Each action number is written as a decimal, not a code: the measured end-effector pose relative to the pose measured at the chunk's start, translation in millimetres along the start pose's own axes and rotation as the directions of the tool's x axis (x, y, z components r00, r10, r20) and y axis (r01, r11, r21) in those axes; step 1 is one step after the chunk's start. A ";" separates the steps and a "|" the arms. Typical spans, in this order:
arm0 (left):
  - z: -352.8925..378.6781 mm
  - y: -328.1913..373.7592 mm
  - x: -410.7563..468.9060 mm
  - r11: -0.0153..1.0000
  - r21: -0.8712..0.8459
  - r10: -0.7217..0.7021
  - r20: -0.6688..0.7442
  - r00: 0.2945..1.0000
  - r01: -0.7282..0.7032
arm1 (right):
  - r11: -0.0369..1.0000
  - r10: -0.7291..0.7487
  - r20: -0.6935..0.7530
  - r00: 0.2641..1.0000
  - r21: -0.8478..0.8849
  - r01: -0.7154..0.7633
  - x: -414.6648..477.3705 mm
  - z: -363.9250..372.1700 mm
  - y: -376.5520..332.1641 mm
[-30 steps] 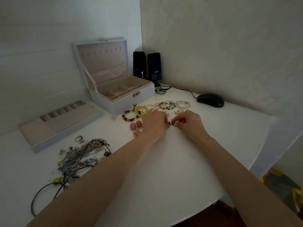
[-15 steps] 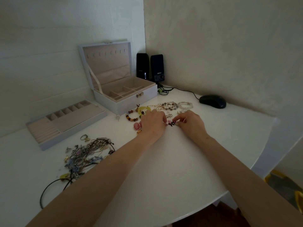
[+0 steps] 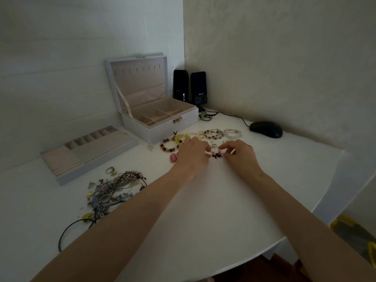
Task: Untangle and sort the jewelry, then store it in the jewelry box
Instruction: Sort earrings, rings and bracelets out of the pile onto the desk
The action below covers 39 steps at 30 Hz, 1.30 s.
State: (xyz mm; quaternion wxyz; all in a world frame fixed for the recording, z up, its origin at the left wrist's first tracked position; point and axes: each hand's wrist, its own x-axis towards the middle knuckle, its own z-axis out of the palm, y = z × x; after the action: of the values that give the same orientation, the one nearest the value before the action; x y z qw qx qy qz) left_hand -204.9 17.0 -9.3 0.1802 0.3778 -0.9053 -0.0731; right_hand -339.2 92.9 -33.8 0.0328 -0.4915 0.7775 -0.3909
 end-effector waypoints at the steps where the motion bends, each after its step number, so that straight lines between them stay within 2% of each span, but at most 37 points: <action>1: -2.7 -1.3 -3.3 1.000 -0.011 0.009 -0.008 1.000 -0.009 | 1.000 -0.002 0.012 1.000 0.008 0.002 -2.6 -0.8 -4.0; 6: -20.8 -12.8 -40.5 0.995 -0.080 0.062 -0.031 0.998 -0.064 | 0.996 -0.079 0.065 0.995 0.053 0.076 -25.5 2.9 -35.2; 11: -56.9 -59.8 -82.6 0.965 -0.255 0.052 -0.030 0.998 -0.058 | 0.981 -0.159 0.147 0.976 0.136 0.140 -47.3 17.4 -86.8; 15: -85.2 -111.2 -100.6 0.958 -0.272 -0.102 -0.050 0.993 0.085 | 0.957 -0.254 0.220 0.942 0.202 0.211 -51.2 43.7 -132.1; 19: -99.5 -161.7 -106.4 0.936 -0.242 -0.282 -0.084 0.956 0.255 | 0.964 -0.265 0.316 0.911 0.100 0.246 -40.5 74.1 -160.4; 22: -96.1 -185.3 -114.4 0.925 -0.244 -0.323 -0.107 0.940 0.290 | 0.967 -0.242 0.369 0.898 0.018 0.253 -36.2 93.9 -168.6; 29: -80.6 -197.4 -115.9 0.969 -0.163 -0.204 -0.102 0.974 0.186 | 0.969 -0.237 0.403 0.884 0.034 0.244 -40.0 104.9 -156.6; 32: -77.4 -194.1 -118.2 0.975 -0.195 -0.112 -0.029 0.993 0.104 | 0.964 -0.254 0.419 0.872 0.041 0.262 -39.8 102.1 -156.7; 34: -76.6 -188.9 -119.5 0.985 -0.157 -0.059 0.046 0.997 0.065 | 0.964 -0.261 0.406 0.876 0.059 0.260 -41.3 100.6 -157.0; 39: -84.8 -192.5 -120.0 0.986 -0.166 -0.002 0.128 0.992 0.024 | 0.968 -0.251 0.389 0.887 0.127 0.218 -44.5 96.8 -156.7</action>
State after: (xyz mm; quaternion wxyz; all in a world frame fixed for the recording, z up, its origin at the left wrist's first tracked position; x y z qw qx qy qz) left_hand 32.0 -33.0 -15.1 0.1524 0.3619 -0.9031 -0.1739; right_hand -158.5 39.2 -15.3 0.1639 -0.6497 0.6729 -0.3135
